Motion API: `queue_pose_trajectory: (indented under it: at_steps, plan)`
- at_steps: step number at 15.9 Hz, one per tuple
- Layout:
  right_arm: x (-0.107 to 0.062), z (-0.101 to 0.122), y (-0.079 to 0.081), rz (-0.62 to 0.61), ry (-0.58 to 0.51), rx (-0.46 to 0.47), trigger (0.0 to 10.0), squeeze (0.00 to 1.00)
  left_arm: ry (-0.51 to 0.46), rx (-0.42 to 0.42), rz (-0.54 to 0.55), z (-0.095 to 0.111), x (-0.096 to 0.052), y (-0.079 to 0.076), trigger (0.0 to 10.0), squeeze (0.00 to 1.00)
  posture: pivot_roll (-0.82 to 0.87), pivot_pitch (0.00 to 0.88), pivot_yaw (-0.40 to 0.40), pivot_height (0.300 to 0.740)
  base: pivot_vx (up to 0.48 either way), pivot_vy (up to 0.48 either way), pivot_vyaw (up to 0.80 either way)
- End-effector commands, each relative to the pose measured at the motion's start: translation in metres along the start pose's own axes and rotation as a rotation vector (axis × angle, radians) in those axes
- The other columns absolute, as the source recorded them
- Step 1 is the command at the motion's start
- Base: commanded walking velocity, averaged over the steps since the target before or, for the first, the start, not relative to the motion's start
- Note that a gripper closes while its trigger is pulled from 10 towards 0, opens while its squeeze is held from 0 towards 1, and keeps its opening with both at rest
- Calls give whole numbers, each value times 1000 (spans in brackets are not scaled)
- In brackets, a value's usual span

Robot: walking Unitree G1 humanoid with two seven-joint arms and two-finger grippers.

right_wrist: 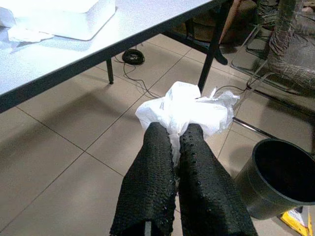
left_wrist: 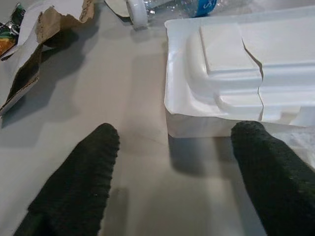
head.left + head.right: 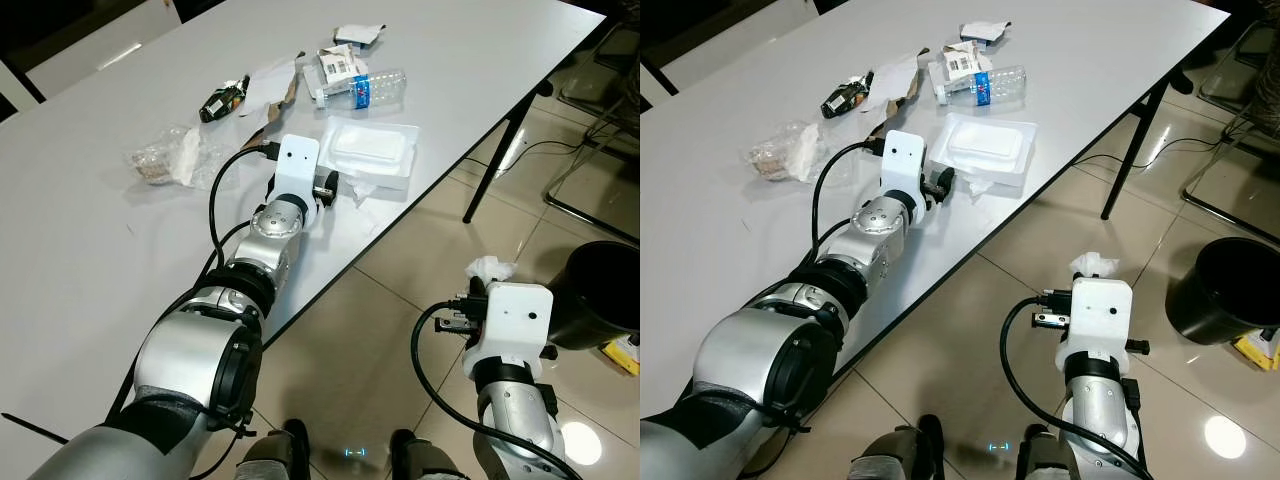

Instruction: Picking trash to rubbish bin

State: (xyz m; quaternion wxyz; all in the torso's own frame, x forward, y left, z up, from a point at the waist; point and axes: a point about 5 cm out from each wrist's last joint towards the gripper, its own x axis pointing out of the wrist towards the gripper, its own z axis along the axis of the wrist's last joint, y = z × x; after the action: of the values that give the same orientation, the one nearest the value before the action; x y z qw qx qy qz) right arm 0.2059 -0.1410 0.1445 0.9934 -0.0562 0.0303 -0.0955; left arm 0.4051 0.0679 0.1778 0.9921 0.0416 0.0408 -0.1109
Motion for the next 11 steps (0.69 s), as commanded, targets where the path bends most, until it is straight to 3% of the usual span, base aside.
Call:
queue_pose_trajectory:
  at_steps: [1, 8, 9, 11]
  plan:
    - [1, 0, 3, 19, 2, 10, 10000, 0, -36, -21, 1, 3, -1, 6, 10000, 0, -40, 216, 103, 740, 0, 0, 0]
    - [16, 18, 1, 50, -108, -5, 10000, 0, -241, -28, -27, 18, -9, 29, 10000, 0, 28, 171, 65, 740, 0, 0, 0]
    - [18, 20, 1, 55, -125, -8, 10000, 0, -274, -30, -31, 17, -12, 34, 10000, 1000, 42, 163, 58, 740, 0, 0, 0]
    - [21, 26, 0, 60, -167, -15, 10000, 0, -340, -23, -38, 15, -21, 39, 10000, 1000, 55, 154, 50, 740, 0, 0, 0]
